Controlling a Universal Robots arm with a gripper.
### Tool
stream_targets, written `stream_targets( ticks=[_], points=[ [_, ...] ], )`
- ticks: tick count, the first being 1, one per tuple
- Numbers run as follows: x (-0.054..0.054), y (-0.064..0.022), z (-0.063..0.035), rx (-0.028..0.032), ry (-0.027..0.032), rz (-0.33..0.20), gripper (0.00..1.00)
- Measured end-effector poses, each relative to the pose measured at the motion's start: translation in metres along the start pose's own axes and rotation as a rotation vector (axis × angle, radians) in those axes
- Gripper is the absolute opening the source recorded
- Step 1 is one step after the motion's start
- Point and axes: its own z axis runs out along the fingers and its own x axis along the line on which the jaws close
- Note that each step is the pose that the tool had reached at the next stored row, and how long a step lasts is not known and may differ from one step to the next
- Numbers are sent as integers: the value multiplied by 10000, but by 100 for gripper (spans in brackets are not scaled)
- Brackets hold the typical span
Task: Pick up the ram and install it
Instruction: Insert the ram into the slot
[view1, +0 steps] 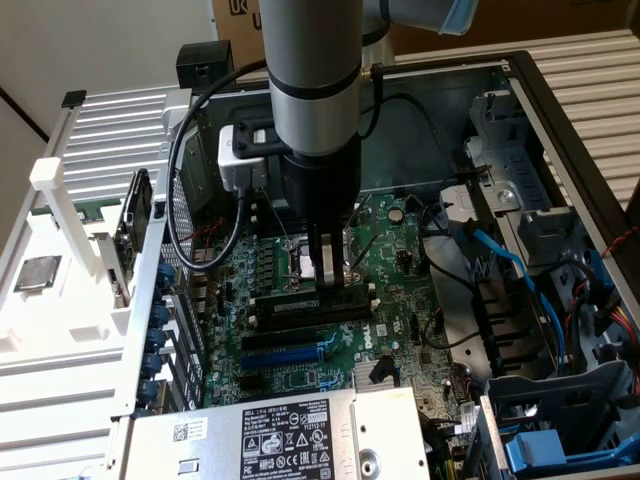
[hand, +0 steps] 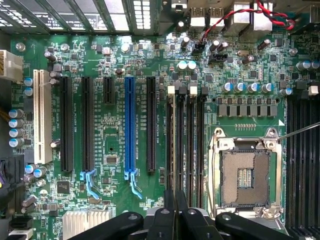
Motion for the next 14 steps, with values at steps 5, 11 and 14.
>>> stream_targets(
  ticks=[5,11,14],
  points=[
    [9,-6,-1,0,0,1,12],
    [9,-10,-1,0,0,0,12],
    [16,-7,-1,-1,1,-1,12]
  ],
)
